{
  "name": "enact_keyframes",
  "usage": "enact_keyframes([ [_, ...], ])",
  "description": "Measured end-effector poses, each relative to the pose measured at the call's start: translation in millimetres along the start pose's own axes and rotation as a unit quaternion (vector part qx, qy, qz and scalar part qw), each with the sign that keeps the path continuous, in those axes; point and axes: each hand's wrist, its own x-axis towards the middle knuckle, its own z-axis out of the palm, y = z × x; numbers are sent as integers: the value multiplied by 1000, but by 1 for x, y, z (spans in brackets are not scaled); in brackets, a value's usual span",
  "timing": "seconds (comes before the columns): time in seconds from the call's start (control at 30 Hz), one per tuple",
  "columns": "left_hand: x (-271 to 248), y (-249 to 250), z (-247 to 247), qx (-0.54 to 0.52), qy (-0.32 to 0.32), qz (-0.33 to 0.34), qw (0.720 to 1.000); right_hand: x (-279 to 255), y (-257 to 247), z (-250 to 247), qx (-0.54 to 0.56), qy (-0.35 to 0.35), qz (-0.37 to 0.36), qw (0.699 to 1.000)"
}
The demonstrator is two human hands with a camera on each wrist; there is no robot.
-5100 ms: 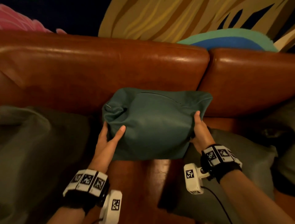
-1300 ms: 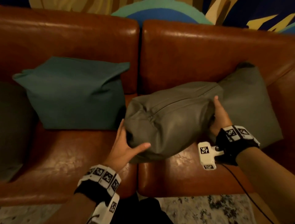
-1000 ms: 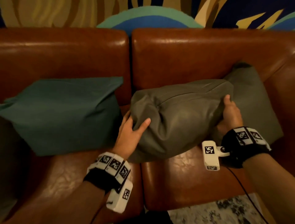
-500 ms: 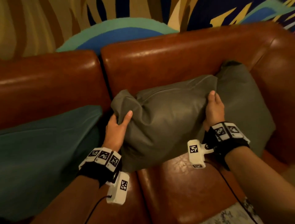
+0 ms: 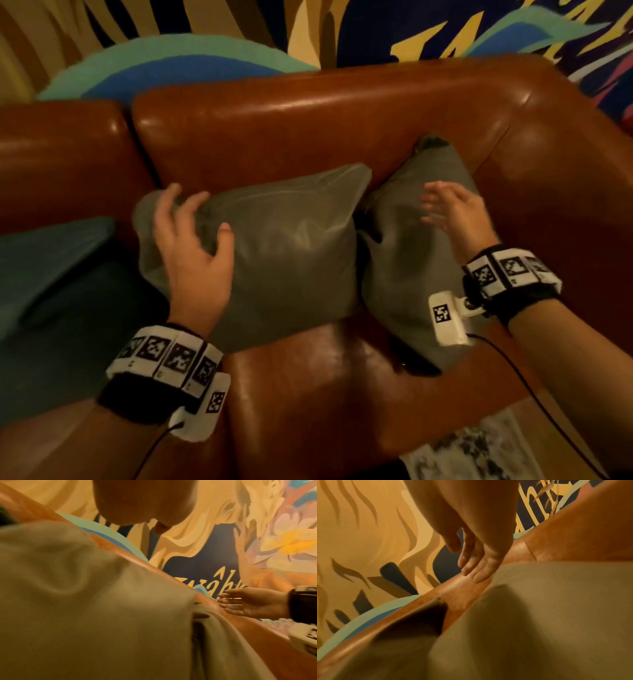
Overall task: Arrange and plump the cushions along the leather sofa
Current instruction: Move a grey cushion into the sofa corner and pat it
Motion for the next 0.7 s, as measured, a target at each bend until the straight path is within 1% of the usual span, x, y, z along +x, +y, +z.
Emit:
enact_keyframes([
  [0.07,-27,28,33,2,-51,32,998,23,8,-38,-40,8,-15,999],
  [0.1,-42,39,53,-20,-92,20,995,34,14,-56,-64,19,-17,998],
  [0.13,-56,52,74,-48,-139,-16,989,45,22,-74,-91,29,-16,995],
  [0.2,-88,71,116,-105,-222,-138,960,62,47,-108,-139,35,18,989],
  [0.23,-102,78,136,-117,-242,-210,940,67,60,-124,-153,30,45,987],
  [0.27,-113,82,153,-121,-252,-279,919,70,74,-138,-164,21,69,984],
  [0.3,-121,82,168,-122,-252,-334,900,72,88,-149,-177,4,95,980],
  [0.33,-128,81,181,-123,-253,-375,883,74,103,-159,-192,-17,117,974],
  [0.37,-133,80,192,-121,-259,-403,869,76,115,-167,-203,-37,134,969],
  [0.43,-142,81,210,-140,-284,-420,850,76,134,-175,-206,-66,151,965],
  [0.47,-144,84,218,-141,-297,-415,848,75,141,-176,-193,-75,163,965],
  [0.57,-144,108,232,-86,-322,-361,871,76,150,-180,-142,-94,180,969],
  [0.7,-130,145,230,-73,-300,-309,900,77,137,-199,-88,-104,187,973],
])
